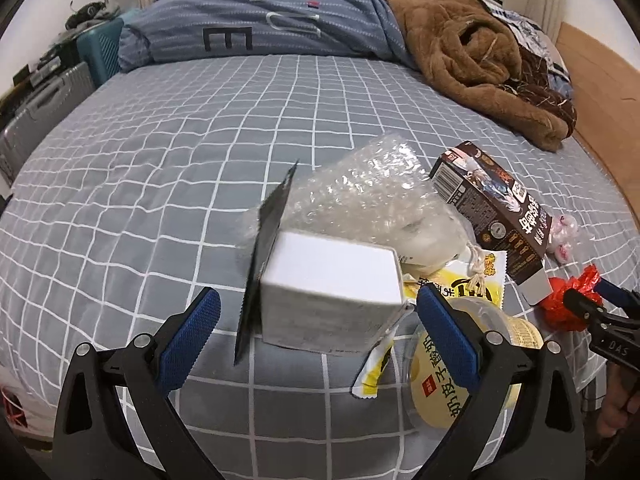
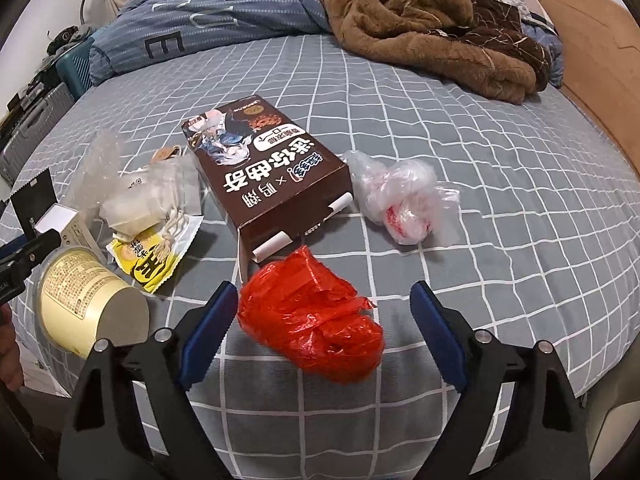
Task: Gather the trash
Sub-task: 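Grasp the red plastic bag with the right tool while the left tool grasps the white box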
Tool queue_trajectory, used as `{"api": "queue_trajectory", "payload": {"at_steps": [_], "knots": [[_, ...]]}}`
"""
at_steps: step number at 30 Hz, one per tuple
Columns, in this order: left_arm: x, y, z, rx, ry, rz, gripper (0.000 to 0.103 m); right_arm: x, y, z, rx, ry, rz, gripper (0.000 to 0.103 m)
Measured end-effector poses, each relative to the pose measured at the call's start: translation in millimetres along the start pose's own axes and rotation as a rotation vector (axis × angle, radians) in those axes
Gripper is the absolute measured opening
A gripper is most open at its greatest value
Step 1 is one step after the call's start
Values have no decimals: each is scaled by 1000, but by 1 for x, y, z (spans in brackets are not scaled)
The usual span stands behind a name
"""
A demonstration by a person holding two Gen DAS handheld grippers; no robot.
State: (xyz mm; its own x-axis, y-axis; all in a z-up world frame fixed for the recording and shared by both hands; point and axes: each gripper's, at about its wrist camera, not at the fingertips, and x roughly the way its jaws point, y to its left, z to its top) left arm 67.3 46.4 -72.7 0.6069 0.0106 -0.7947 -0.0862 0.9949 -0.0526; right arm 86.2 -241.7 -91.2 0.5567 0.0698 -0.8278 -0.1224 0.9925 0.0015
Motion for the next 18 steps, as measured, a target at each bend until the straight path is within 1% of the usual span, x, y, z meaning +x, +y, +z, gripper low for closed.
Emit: {"api": "queue_trajectory", "payload": {"at_steps": [4,7,8,10,15,18], "knots": [[6,-2,-1,7,13,-3,95,3,2,0,-5,11,8,76],[8,-4,-1,14,16,-6,91,4,3,-1,-6,17,18,71],[9,-3,-1,7,18,-15,89,4,3,-1,-5,20,22,70],[11,-2,-1,0,23,-31,86,5,3,-1,-6,27,29,64],[13,-2,-1,-6,24,-45,78,6,2,-2,-1,40,39,57],[14,-3,0,-7,25,-50,77,6,1,-2,4,44,44,53]]}}
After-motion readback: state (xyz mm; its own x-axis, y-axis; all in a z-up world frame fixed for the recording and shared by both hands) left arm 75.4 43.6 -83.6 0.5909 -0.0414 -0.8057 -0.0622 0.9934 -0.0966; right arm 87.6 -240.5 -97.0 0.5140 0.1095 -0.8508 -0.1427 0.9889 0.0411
